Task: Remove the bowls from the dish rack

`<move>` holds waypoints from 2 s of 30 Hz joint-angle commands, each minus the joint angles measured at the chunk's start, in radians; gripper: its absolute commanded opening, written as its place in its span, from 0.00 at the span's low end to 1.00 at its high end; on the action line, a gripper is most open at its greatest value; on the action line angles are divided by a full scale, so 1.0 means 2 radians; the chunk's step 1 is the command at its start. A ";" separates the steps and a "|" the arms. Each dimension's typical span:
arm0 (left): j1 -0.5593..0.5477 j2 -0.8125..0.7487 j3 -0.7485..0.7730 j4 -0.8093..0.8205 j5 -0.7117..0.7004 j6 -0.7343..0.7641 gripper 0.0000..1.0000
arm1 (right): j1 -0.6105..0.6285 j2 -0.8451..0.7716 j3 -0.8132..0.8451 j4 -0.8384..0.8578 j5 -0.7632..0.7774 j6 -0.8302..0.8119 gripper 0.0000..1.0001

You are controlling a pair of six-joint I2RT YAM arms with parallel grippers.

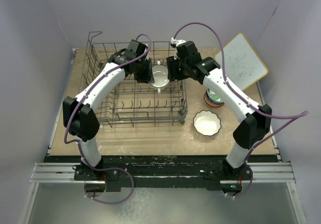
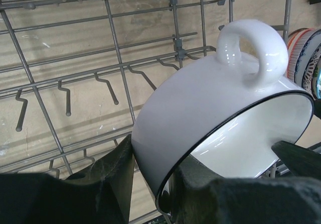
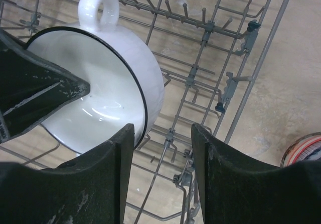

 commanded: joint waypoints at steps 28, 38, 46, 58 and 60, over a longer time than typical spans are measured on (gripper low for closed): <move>-0.021 -0.052 0.067 0.039 0.001 0.014 0.88 | 0.004 0.051 0.105 -0.069 0.025 0.050 0.00; 0.011 -0.077 0.052 0.038 -0.042 0.057 0.99 | -0.007 -0.049 0.060 -0.115 0.058 0.068 0.00; 0.014 -0.081 -0.027 0.089 -0.030 0.045 0.99 | -0.082 -0.209 -0.129 -0.108 0.045 0.100 0.00; 0.013 -0.064 -0.032 0.095 -0.014 0.032 0.99 | -0.146 -0.329 -0.381 -0.071 -0.010 0.127 0.00; 0.013 -0.066 -0.036 0.094 -0.013 0.030 0.99 | -0.154 -0.326 -0.404 -0.059 -0.026 0.128 0.00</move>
